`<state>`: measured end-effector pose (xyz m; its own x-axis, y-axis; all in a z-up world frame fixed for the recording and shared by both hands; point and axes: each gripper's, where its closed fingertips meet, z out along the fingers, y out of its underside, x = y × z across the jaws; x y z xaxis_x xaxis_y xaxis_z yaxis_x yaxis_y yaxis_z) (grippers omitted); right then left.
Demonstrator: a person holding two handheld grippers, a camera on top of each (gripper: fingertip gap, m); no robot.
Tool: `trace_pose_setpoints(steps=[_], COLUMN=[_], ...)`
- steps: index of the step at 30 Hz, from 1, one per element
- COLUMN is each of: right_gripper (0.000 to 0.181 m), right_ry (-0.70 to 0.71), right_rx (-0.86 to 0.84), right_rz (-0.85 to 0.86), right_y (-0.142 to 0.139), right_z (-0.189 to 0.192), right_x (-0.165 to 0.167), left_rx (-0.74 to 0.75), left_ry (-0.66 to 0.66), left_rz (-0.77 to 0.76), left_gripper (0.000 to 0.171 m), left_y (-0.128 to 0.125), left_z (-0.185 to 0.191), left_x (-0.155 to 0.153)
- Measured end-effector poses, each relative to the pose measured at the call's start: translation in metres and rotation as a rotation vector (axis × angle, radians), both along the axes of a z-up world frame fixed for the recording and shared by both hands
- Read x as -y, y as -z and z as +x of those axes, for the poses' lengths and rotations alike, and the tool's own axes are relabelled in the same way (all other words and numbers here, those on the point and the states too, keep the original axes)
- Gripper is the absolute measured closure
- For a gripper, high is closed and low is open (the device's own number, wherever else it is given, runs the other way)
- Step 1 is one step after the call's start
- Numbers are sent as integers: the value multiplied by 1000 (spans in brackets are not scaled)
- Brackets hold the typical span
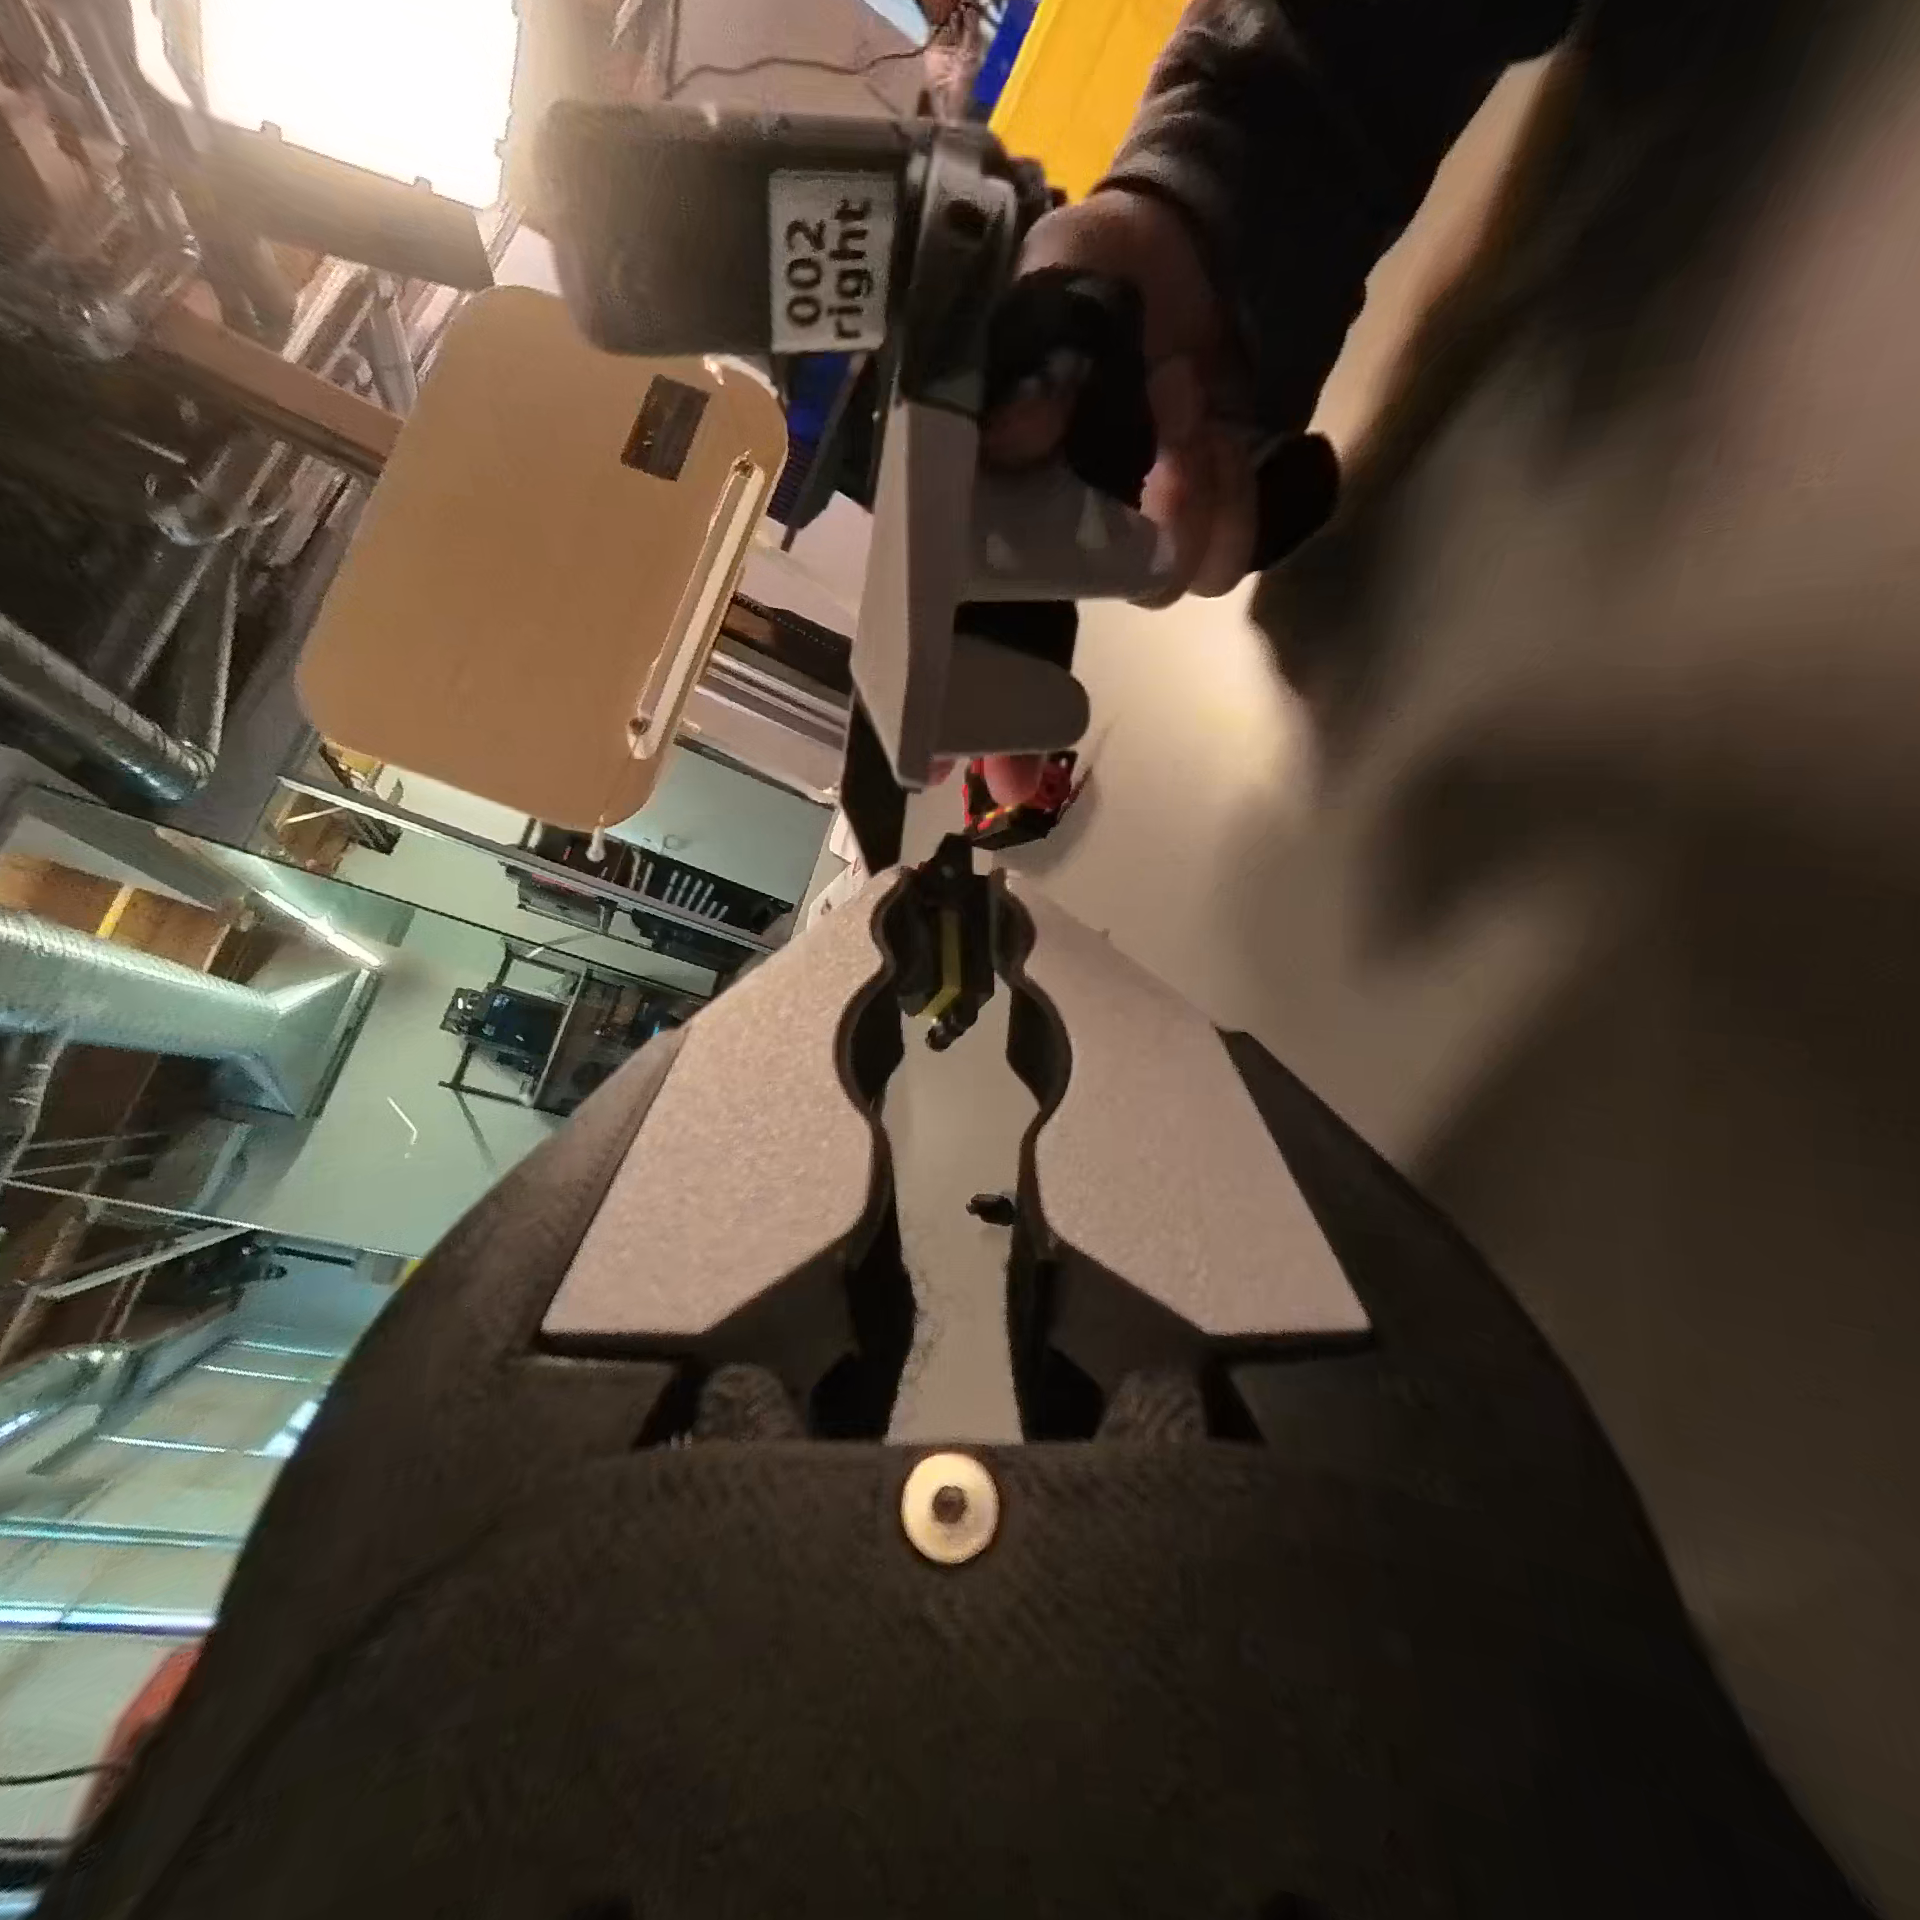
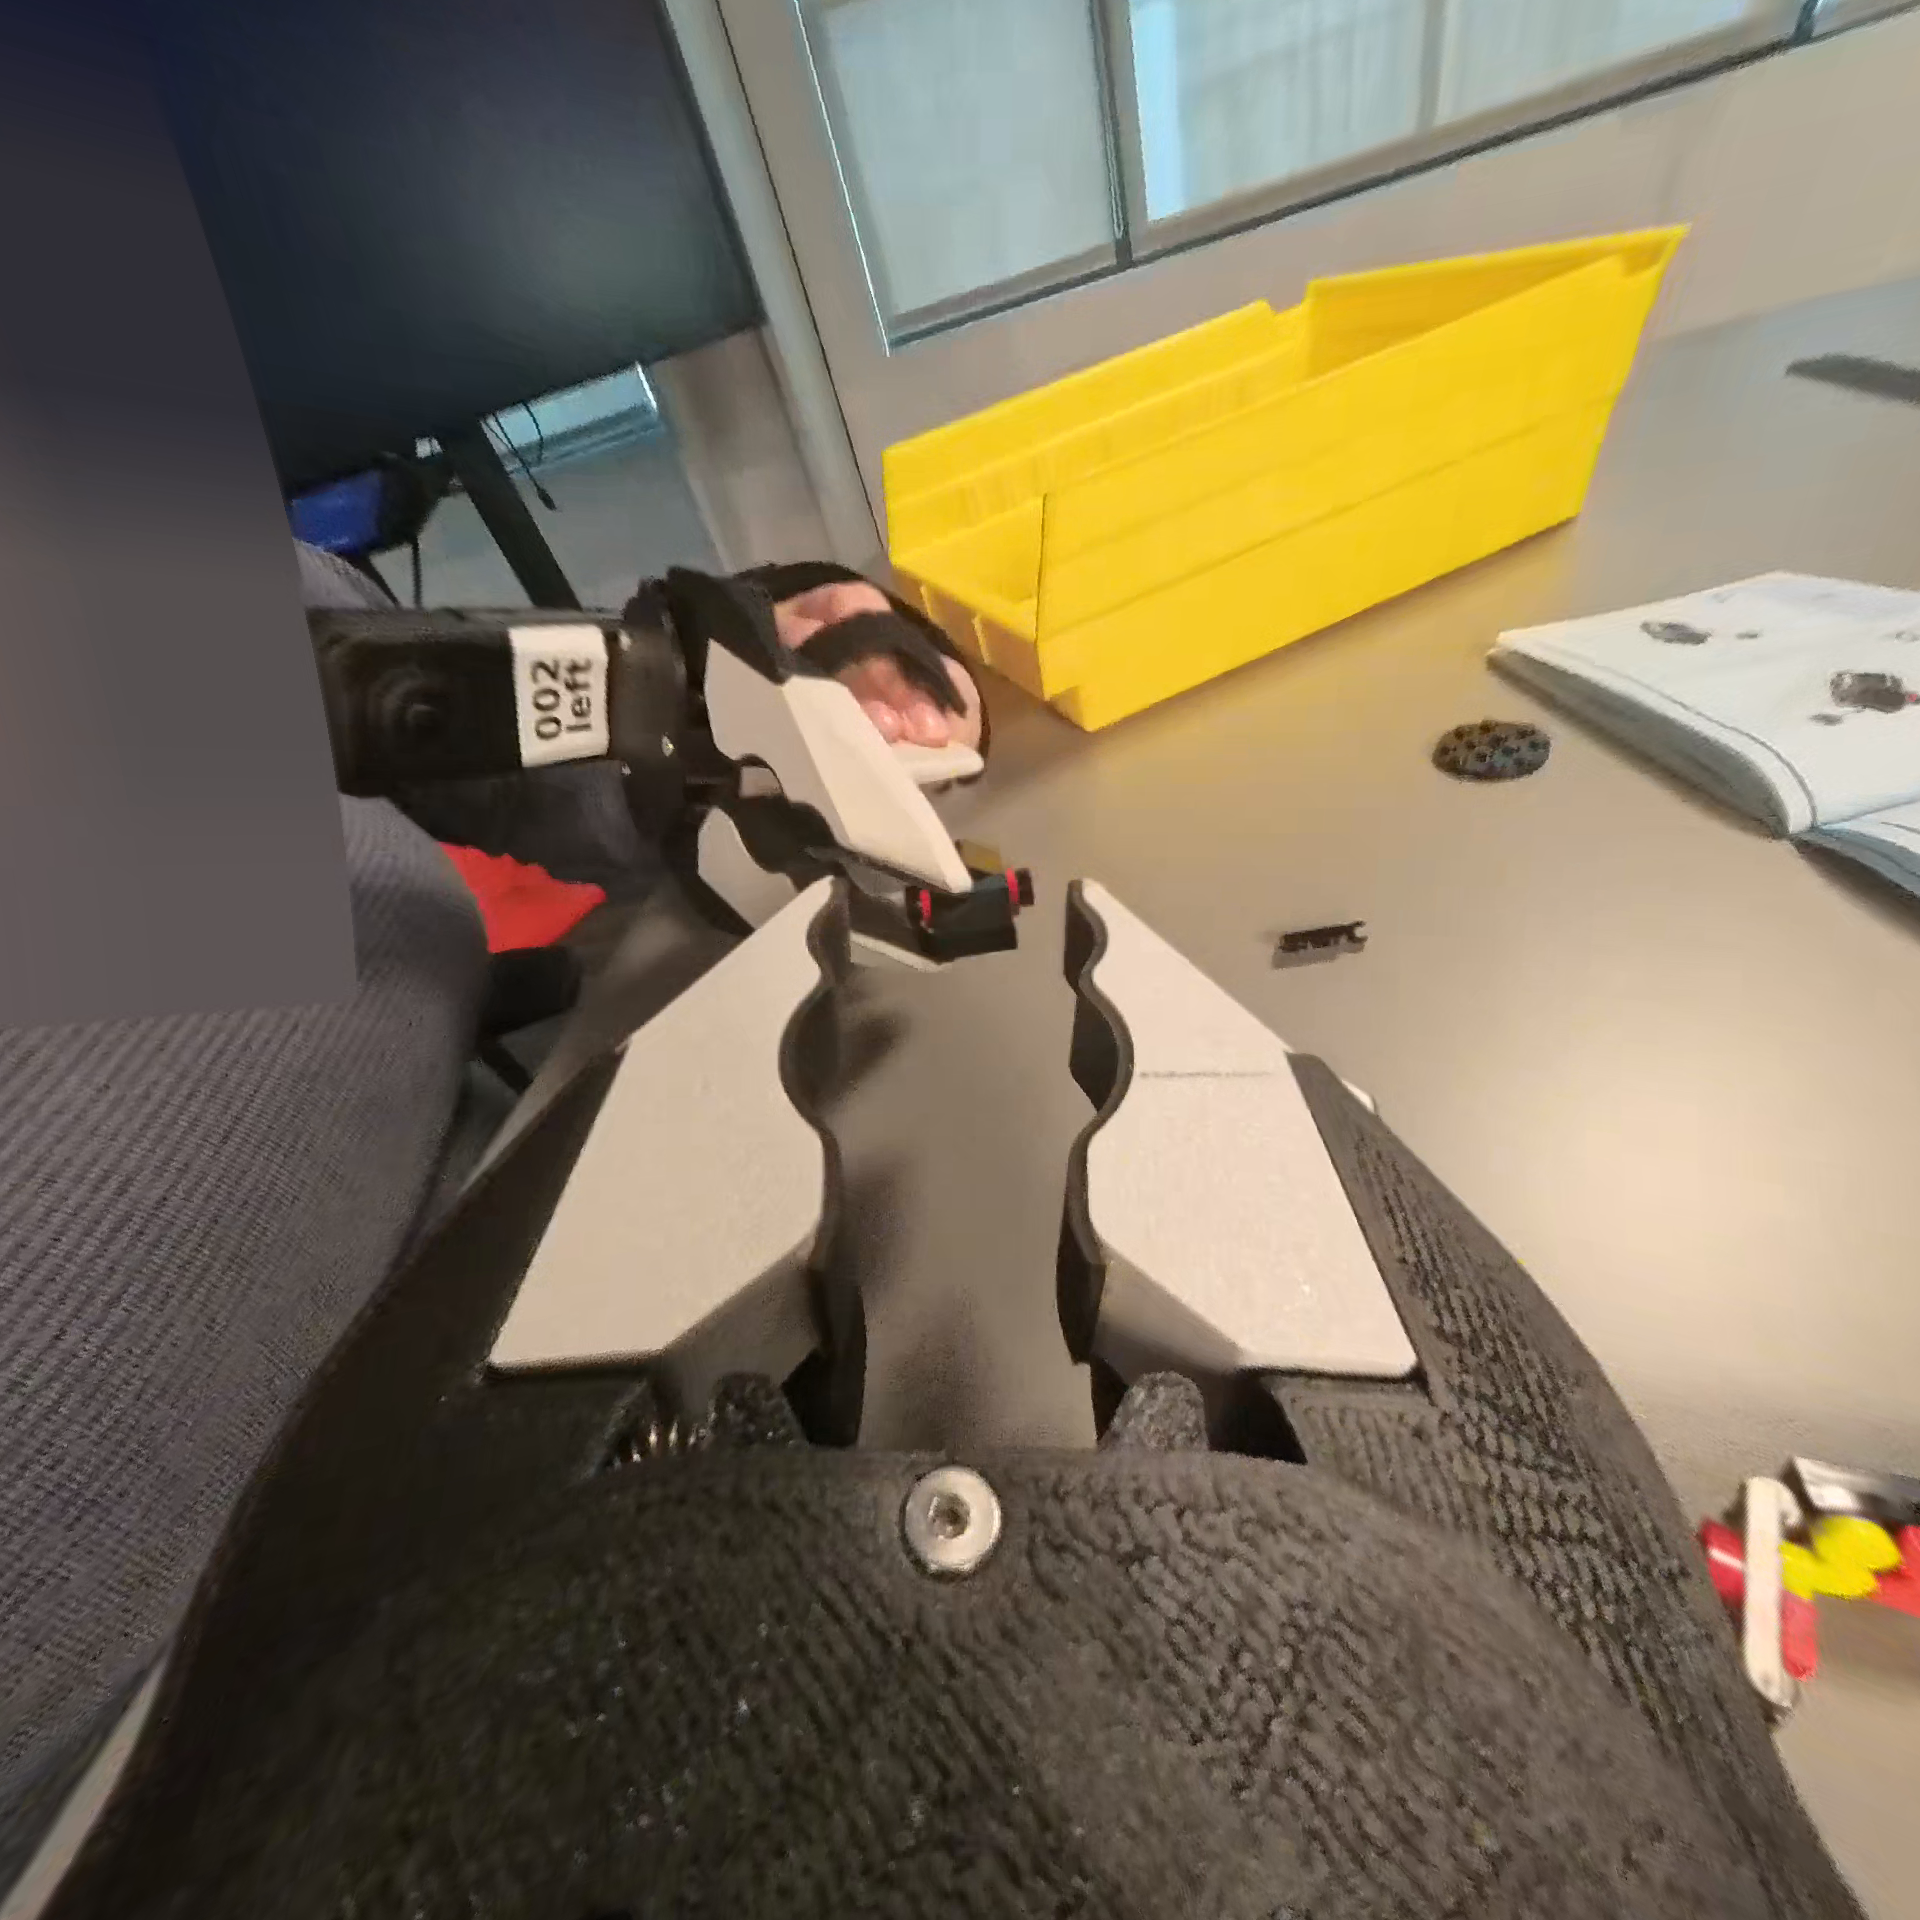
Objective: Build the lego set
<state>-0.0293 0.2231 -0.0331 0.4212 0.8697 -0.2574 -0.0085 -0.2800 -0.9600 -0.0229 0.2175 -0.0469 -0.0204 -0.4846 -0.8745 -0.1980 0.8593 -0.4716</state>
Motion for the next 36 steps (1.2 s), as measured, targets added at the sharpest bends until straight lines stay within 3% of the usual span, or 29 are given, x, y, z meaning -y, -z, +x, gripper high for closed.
trace_pose_setpoints(steps=[9,11,13,16,36], right_gripper=[159,160,160,160,159], right_ry=[-15,-6,17,35,77], right_rx=[176,197,247,298,543], right_rz=[22,51,86,94,119], right_y=[22,22,25,30,60], right_z=[-9,-6,0,8,24], right_x=[2,2,-1,-3,-8], left_rx=[-24,8,21,2,78], left_ry=[4,22,-11,-48,-112], left_rz=[105,44,-62,-227,-530], left_gripper=[160,153,130,118,132], left_y=[7,3,-1,2,-4], left_z=[3,2,1,-3,-11], left_x=[6,7,-3,-20,-51])
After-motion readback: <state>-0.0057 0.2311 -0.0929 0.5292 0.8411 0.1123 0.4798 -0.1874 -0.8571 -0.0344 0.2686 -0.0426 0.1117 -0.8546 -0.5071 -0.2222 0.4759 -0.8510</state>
